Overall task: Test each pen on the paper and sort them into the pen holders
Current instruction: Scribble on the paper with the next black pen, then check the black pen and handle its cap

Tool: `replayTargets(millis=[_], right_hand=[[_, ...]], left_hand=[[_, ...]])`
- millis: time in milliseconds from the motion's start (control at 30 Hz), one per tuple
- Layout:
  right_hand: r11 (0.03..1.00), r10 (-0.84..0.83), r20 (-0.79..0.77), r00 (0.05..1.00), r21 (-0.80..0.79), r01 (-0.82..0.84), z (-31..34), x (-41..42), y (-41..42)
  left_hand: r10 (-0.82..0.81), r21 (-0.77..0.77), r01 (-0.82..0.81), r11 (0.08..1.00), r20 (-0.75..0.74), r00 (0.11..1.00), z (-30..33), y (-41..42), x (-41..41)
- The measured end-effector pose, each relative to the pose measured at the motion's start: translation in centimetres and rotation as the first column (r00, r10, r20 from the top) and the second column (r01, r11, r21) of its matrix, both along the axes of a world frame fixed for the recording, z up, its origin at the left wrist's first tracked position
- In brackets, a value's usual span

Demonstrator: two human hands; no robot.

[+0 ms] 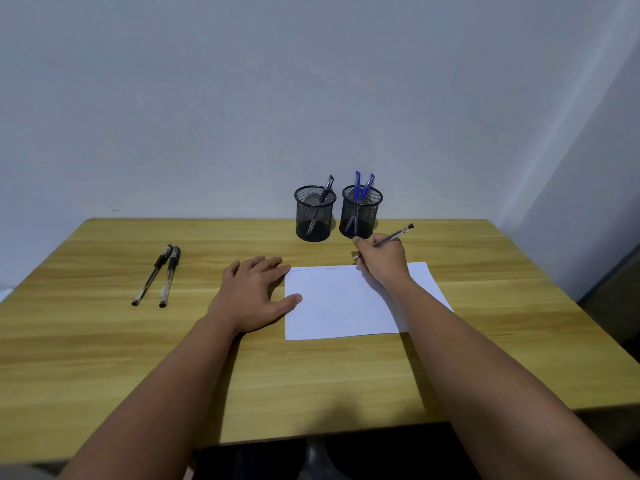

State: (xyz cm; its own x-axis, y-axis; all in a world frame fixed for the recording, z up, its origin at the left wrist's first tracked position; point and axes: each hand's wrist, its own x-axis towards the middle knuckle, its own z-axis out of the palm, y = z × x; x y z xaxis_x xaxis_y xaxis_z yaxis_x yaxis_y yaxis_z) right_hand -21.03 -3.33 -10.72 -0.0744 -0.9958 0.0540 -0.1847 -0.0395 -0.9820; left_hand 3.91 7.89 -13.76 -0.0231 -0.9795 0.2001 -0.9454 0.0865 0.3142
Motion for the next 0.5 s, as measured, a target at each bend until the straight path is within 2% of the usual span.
replayTargets(millis=[133, 267, 400, 500], right_hand=[[0.995, 0.014, 0.060, 0.998, -0.104, -0.007, 1.2, 0.4, 1.5], [0.992, 0.071, 0.096, 0.993, -0.112, -0.060, 3.1, 0.9, 2.8], [0.990, 0.131, 0.161, 0.978, 0.023, -0.136, 4.2, 1.9, 3.3], [0.984, 0.165, 0.192, 0.967, 0.029, -0.173, 4.0, 3.0, 3.9]], left_hand=[[-0.004, -0.078, 0.000, 0.997, -0.045, 0.999, 0.3, 0.4, -0.1], [0.097, -0.183, -0.120, 0.976, -0.130, 0.987, 1.1, 0.7, 1.2], [0.239, -0.065, -0.239, 0.969, -0.008, 0.971, 2.0, 1.0, 3.5], [0.265, 0.012, -0.265, 0.964, 0.041, 0.963, 2.2, 0.9, 4.3]])
